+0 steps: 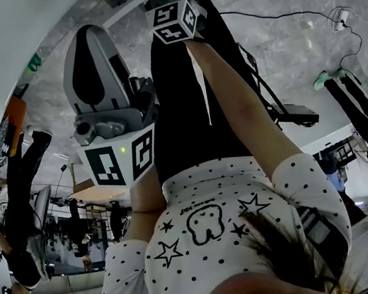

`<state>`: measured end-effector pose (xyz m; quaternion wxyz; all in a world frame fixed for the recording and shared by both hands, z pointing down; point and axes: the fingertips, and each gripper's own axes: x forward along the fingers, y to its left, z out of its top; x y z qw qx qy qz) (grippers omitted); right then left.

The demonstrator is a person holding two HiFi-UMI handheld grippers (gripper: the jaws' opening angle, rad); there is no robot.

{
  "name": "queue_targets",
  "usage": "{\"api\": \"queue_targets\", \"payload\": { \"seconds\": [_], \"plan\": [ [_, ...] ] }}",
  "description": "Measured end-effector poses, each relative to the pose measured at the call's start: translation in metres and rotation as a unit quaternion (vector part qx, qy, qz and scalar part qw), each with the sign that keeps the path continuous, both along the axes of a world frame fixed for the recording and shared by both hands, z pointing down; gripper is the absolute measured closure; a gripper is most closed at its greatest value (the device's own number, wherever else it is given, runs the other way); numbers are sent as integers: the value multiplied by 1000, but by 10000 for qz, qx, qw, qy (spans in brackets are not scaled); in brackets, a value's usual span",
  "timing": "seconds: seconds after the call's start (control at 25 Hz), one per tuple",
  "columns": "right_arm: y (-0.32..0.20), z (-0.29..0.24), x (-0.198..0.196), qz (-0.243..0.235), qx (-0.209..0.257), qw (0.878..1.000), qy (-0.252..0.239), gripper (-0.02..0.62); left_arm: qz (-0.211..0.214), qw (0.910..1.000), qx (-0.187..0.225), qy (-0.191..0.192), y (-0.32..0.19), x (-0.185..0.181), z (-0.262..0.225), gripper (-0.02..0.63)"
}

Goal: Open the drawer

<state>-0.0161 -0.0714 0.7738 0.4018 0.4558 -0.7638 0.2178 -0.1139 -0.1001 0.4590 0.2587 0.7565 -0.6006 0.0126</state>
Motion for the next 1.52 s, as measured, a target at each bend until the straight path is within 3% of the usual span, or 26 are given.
{"api": "queue_targets", "payload": {
  "seconds": [0.4, 0.56, 0.92, 1.52],
  "plan": [
    [12, -17, 1, -47, -12, 10000, 49, 466, 35, 9999, 79, 115, -11, -3, -7, 601],
    [11, -31, 7, 37, 144, 9998, 113, 580, 24, 9999, 97, 118, -14, -6, -10, 601],
    [-7, -97, 57, 328, 336, 9988, 165, 581, -70, 9998, 197, 42, -21, -7, -52, 602],
    [-30, -209, 83, 440, 769, 9960, 72, 581, -245, 9963, 821, 66, -28, -22, -150, 602]
  ]
}}
